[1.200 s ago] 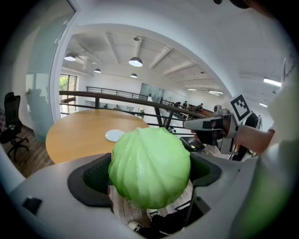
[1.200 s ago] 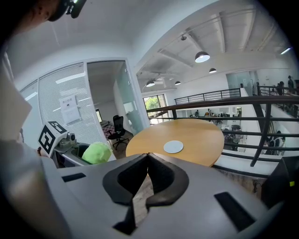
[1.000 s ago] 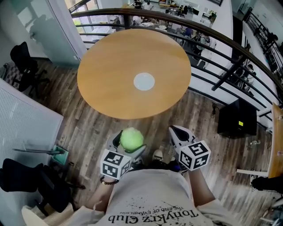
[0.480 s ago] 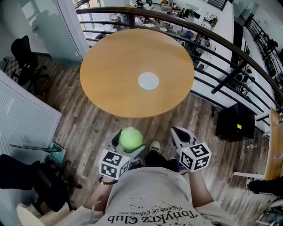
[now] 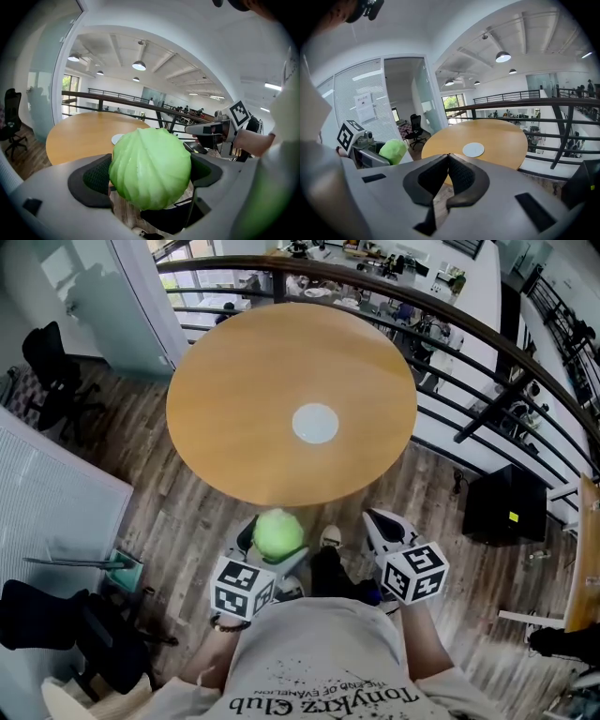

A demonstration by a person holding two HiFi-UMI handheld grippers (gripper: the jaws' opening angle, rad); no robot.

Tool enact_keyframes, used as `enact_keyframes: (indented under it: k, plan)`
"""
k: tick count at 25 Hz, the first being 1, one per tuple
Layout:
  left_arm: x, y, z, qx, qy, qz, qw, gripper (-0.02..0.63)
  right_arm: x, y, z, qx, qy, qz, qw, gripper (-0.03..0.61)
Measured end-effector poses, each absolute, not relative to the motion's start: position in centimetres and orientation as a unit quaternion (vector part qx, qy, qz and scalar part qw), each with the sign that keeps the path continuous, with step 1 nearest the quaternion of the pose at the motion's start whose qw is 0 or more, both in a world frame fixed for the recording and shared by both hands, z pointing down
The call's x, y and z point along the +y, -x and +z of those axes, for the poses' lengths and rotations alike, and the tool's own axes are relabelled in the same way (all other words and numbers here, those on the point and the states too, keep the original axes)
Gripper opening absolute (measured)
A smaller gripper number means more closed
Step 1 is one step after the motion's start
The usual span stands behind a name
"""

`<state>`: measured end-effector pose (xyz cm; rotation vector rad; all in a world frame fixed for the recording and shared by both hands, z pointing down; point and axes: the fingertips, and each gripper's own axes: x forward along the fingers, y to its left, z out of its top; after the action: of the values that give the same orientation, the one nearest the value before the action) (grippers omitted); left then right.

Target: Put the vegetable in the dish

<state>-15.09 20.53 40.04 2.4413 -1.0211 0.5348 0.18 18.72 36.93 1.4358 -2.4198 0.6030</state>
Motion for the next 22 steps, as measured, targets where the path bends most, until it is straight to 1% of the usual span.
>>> enact_keyframes:
  k: [8, 15, 22]
  plan:
    - [13.7, 12.5, 40.9, -0.373, -0.876, 0.203, 0.228, 0.488, 11.4, -2.5, 37.6, -0.839, -0.482, 0.213, 0.134, 0.023]
    - [6.7, 10.5, 40.0, -0.388, -0.869, 0.204, 0.229, 0.488, 4.1, -4.4, 37.2, -0.848, -0.466, 0.211, 0.138, 0.023]
    - [2.7, 9.1, 39.5, -0.411, -0.857, 0.200, 0.236, 0.488, -0.6, -5.4, 37.1, -0.861, -0.439, 0.214, 0.142, 0.023]
